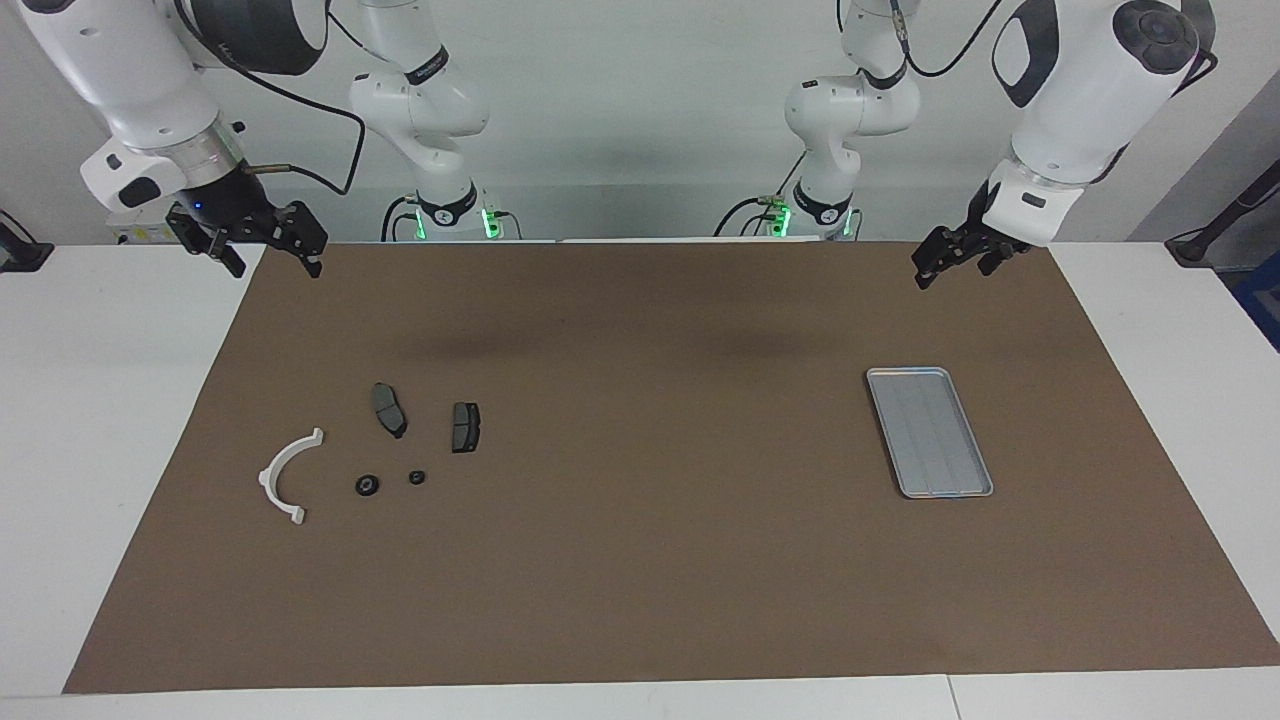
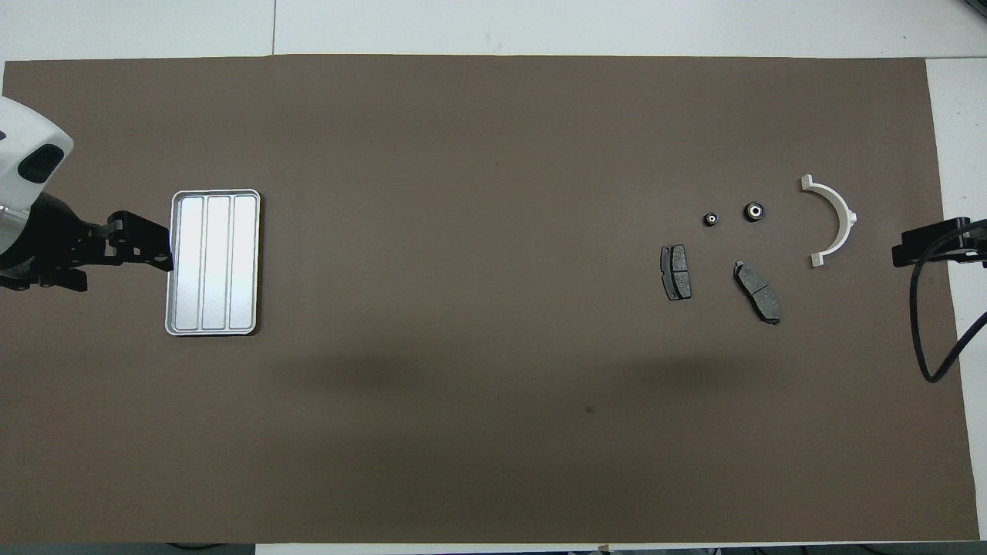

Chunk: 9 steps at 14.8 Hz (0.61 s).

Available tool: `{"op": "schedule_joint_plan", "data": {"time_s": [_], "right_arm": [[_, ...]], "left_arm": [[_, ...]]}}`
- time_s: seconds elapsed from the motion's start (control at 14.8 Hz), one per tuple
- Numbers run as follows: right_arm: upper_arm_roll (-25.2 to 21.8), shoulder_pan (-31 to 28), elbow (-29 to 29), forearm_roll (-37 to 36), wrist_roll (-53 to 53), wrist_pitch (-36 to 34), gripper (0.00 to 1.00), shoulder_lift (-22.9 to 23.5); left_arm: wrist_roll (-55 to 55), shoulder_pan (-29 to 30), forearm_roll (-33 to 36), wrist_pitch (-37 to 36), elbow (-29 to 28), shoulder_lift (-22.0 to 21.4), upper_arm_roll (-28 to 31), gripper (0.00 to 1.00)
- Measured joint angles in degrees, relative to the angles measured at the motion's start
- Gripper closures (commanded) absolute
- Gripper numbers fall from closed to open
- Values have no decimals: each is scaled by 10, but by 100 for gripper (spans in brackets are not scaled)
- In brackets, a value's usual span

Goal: Pick bearing gear from pile to tray
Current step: 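Reach the right gripper toward the small black bearing gears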

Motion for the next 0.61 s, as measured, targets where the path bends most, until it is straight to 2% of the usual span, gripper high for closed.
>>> {"op": "schedule_joint_plan", "data": {"time_s": [0.61], "right_arm": [[0,-17,-6,0,-15,19,0,2]], "left_arm": [[0,0,0,0,0,0,0,0]]}}
